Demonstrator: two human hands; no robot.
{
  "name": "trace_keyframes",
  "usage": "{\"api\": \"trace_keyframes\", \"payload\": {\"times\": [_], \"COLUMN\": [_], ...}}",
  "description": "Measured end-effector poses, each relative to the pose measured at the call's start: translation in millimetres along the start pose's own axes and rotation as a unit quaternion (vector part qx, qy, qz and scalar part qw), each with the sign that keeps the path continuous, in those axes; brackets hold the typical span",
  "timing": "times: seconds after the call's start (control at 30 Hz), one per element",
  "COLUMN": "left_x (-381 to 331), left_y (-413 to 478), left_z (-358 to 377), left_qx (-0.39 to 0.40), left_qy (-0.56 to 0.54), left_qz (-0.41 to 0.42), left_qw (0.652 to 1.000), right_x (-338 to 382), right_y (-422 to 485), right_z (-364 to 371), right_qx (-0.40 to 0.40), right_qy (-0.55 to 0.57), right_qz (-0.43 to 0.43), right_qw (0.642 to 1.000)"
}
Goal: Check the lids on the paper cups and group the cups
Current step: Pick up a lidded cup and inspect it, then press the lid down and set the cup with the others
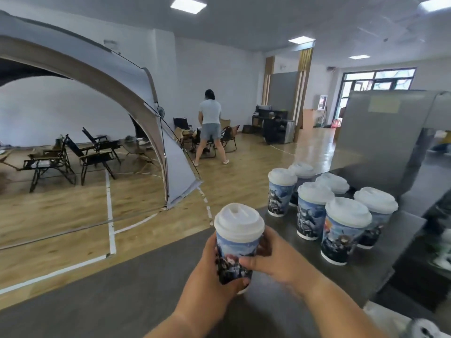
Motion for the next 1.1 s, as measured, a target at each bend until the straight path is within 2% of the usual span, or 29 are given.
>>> {"api": "trace_keyframes", "payload": {"times": [0.1, 0.27, 0.47, 0.63, 0.7, 0.8, 0.9, 1.0, 1.1], "left_x": [11, 29, 31, 34, 33, 29, 33, 33, 21], "left_y": [57, 138, 189, 202, 200, 182, 141, 84, 23], "left_z": [28, 62, 74, 71, 69, 61, 35, -10, -66], "left_qx": [0.0, 0.018, 0.021, 0.024, 0.03, 0.028, 0.002, -0.012, -0.031], "left_qy": [0.01, 0.022, 0.027, 0.046, 0.048, 0.036, 0.012, 0.012, 0.02], "left_qz": [0.005, 0.0, 0.004, -0.013, -0.025, -0.063, -0.104, -0.11, -0.095], "left_qw": [1.0, 1.0, 0.999, 0.999, 0.998, 0.997, 0.994, 0.994, 0.995], "right_x": [-10, -42, -57, -63, -68, -75, -75, -62, -31], "right_y": [35, 95, 139, 138, 131, 111, 88, 71, 61], "right_z": [-33, -71, -92, -92, -93, -94, -79, -38, 33], "right_qx": [0.007, -0.054, -0.123, -0.126, -0.156, -0.254, -0.318, -0.322, -0.278], "right_qy": [0.073, 0.186, 0.199, 0.195, 0.196, 0.15, 0.189, 0.209, 0.222], "right_qz": [-0.02, 0.039, 0.058, 0.077, 0.086, 0.136, 0.134, 0.133, 0.118], "right_qw": [0.997, 0.98, 0.97, 0.97, 0.964, 0.946, 0.919, 0.914, 0.927]}}
Point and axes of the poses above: each hand's wrist, its own y-axis towards the middle knuckle, its own z-axis out of the palm, x = y × z, the point moved 3 cm from there along y, towards the middle knuckle, and after that the axes turned 1 degree about z, right-handed, at the moved point
